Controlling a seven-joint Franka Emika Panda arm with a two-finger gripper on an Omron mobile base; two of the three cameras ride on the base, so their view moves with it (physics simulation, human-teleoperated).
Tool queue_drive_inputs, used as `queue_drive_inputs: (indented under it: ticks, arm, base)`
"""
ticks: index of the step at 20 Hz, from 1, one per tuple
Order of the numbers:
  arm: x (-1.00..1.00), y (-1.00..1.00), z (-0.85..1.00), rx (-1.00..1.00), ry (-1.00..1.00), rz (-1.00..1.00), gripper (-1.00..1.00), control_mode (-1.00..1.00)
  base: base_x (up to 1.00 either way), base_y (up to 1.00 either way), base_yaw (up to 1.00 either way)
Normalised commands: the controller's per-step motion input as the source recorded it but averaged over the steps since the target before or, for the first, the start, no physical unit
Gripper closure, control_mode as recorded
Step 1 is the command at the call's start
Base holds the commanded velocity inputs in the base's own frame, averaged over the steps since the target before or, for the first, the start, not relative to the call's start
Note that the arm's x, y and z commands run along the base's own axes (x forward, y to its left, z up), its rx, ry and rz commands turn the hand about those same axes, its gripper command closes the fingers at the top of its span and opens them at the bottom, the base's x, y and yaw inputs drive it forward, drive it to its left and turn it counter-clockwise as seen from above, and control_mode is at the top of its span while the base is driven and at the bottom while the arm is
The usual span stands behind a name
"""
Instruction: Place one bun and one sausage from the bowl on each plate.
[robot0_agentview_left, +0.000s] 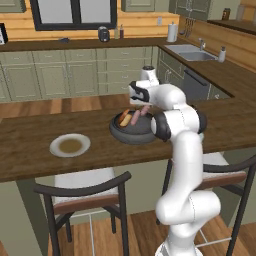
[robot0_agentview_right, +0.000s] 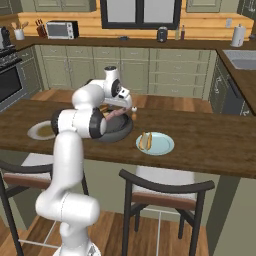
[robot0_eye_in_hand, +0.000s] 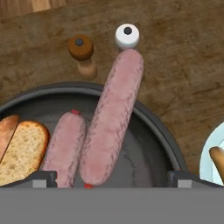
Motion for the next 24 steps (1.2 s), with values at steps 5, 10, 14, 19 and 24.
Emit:
queue_drive_inputs:
  ticks: [5, 10, 14, 19, 24]
  arm:
    - [0.33, 0.09, -0.16, 0.00, 0.07, -0.05, -1.00, -1.00]
    - [0.24, 0.01, -0.15, 0.00, 0.09, -0.02, -1.00, -1.00]
    - [0.15, 0.00, -0.22, 0.00, 0.07, 0.00, -1.00, -1.00]
    - [0.06, 0.00, -0.28, 0.00, 0.01, 0.00, -1.00, -1.00]
    - [0.00, -0.01, -0.27, 0.00, 0.00, 0.00, -1.00, -1.00]
  base:
    - [0.00, 0.00, 0.00]
    - [0.00, 0.00, 0.00]
    - [0.00, 0.00, 0.00]
    - [0.00, 0.00, 0.00]
    - [0.00, 0.00, 0.00]
